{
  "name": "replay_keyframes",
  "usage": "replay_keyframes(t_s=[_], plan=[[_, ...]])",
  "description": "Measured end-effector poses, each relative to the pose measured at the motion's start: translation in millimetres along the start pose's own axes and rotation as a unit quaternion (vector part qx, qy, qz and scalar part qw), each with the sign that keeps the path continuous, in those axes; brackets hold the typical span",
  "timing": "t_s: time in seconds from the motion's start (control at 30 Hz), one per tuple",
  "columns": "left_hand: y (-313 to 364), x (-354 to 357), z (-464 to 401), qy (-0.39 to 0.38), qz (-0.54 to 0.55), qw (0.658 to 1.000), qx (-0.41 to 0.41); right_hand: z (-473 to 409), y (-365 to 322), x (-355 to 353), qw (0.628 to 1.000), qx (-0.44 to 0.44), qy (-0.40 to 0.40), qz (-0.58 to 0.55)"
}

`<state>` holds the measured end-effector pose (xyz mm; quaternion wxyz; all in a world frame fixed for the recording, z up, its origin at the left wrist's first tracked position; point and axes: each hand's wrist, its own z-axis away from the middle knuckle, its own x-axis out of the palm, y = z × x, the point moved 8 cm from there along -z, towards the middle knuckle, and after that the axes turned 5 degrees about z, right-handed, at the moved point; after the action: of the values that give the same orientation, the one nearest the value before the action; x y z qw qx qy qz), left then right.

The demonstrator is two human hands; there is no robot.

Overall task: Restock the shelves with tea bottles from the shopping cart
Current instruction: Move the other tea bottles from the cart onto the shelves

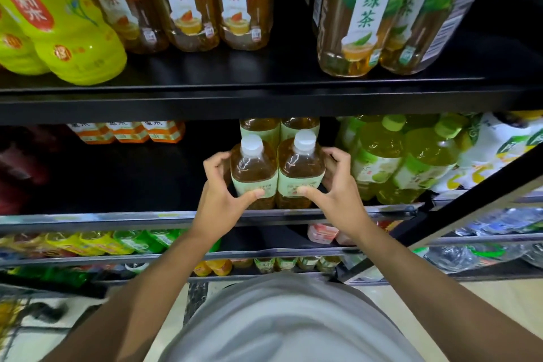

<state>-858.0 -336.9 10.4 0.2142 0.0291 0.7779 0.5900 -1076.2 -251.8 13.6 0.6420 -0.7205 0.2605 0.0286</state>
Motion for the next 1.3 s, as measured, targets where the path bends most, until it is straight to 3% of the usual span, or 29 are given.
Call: replay_keyframes(t_s=[0.53,0.97,1.3], plan=[[-6,12,11,0.051,0.01,0.998,-0.044,13,12,12,0.997,0.036,0.061,0.035],[-36,17,26,0.074,-0.068,0.988,-0.113,22,31,2,0.988,0.098,0.066,0.1],[-34,16,1,0.095,-0.066,0.985,-0.128,-2,30,2,0.983,0.109,0.098,0.11]])
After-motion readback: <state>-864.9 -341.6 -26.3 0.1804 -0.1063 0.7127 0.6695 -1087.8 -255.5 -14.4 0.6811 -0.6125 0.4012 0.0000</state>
